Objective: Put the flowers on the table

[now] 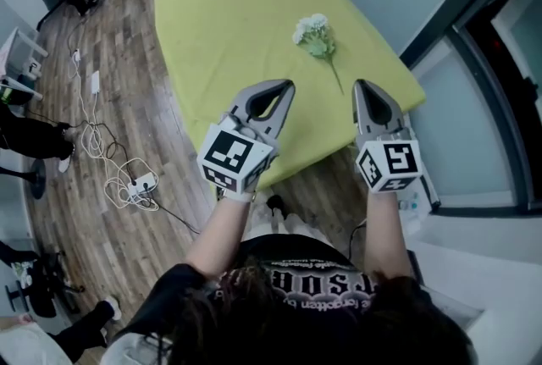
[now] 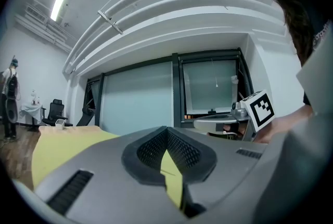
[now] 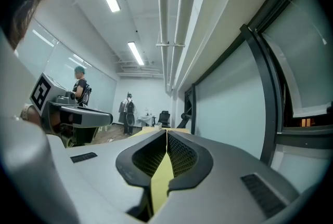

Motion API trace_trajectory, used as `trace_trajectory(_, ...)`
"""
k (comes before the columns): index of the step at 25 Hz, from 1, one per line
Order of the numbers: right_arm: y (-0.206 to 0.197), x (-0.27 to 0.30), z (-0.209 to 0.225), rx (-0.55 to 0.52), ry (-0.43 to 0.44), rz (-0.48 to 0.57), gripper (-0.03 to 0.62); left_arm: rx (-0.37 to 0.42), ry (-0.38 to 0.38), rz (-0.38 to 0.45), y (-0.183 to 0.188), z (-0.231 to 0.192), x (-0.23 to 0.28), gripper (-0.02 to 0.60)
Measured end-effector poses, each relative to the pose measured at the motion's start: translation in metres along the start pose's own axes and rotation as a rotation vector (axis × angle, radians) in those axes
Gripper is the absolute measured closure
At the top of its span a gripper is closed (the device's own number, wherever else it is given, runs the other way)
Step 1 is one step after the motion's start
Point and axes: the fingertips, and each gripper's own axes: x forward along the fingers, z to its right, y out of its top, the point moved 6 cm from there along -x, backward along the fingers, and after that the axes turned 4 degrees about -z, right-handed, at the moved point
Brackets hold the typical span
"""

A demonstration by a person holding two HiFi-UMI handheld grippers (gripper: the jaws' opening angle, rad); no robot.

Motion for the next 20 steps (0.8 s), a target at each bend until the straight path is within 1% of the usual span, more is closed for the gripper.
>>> trace_trajectory(4,-0.008,-0.029,-0.005,-0.006,0.006,-0.016,0.562,0.0,0.016,-0.008,-0.006,0.027,-0.016,0.583)
trace_trajectory(12,-0.011,-0.085,-0.02,0.003,0.026,-0.001,0.562,0.006,0.04,-0.011,-0.01,0.078,-0.051,0.583)
trace_trajectory(20,-0.009,-0.125,-0.037,-0.02,0.039,0.016,0.563,0.02,0.063,0.006,-0.006,0.113,-0.08,0.583)
